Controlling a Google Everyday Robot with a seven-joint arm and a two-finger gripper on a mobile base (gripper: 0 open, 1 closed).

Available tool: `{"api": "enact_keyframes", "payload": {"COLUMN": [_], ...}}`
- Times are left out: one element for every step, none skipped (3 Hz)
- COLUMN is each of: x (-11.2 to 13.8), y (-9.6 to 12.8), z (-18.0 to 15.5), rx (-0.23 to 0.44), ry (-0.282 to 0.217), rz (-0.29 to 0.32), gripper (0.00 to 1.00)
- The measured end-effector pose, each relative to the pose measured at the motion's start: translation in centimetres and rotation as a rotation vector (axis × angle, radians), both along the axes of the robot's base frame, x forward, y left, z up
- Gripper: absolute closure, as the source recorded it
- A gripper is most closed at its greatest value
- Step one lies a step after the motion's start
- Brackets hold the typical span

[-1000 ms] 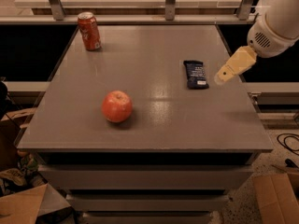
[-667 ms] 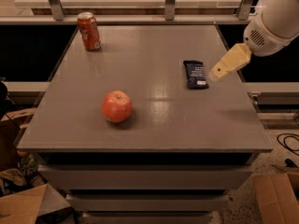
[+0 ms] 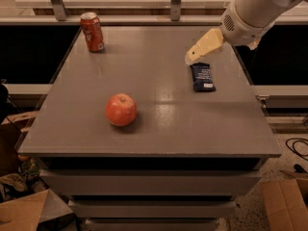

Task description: Move rxbar blueberry near coke can

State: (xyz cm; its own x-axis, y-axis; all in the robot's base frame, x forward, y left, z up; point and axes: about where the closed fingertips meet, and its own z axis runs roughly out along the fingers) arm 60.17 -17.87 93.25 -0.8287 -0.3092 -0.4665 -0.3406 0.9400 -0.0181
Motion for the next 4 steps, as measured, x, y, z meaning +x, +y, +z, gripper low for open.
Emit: {"api": "enact_keyframes", "payload": {"x": [1.7, 3.2, 4.1, 4.4], "y": [2.4, 4.3, 5.2, 5.5], "z": [-1.0, -3.4, -6.2, -9.4], "rx": [0.031, 0.038, 0.015, 0.003], "ry": [0.048, 0.104, 0.146, 0.195], "rz": [-0.077, -0.141, -0.218, -0.291], "gripper": [0.0, 0.0, 0.0, 0.0]}}
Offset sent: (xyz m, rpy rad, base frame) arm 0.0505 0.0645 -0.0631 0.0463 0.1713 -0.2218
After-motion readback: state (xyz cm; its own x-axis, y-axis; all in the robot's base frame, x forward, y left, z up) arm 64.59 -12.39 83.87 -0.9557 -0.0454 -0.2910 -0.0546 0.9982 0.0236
